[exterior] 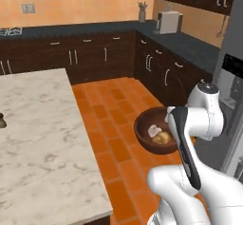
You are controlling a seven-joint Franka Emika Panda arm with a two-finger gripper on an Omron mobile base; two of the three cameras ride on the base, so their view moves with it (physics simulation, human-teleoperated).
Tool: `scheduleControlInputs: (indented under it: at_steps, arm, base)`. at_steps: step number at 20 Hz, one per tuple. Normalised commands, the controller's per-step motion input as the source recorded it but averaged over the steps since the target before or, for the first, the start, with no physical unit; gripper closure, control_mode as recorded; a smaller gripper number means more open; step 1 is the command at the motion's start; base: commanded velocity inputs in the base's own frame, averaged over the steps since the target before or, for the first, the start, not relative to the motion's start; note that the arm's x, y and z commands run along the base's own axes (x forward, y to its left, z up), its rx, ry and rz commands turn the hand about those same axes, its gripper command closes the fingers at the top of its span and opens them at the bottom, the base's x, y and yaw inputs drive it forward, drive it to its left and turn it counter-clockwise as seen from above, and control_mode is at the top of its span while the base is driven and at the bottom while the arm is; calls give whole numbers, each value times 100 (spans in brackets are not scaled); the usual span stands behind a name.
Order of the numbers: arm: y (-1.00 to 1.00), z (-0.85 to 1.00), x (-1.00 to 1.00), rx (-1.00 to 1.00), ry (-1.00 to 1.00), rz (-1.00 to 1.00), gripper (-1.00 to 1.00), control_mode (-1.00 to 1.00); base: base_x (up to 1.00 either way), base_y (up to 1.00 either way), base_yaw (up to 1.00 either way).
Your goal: Pick the chicken drumstick and garlic from their plates and place them in the bowl. Then put the bowl in the fridge.
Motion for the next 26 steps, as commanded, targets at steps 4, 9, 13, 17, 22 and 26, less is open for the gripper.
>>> scheduleControlInputs:
  at_steps: [4,9,13,17,22,26]
  arm:
    - [0,0,0,0,0,0,100,100]
    - [0,0,0,0,0,0,100,100]
    - [0,0,0,0,0,0,100,100]
    - [0,0,0,0,0,0,100,100]
    - [0,0,0,0,0,0,100,100]
    - [0,0,0,0,0,0,100,100]
  base:
    - [100,-8,0]
    - [100,-22,0]
    - [100,-24,-15]
    - [100,-17,-38]
    - [55,-7,-63]
    - [16,0,-75]
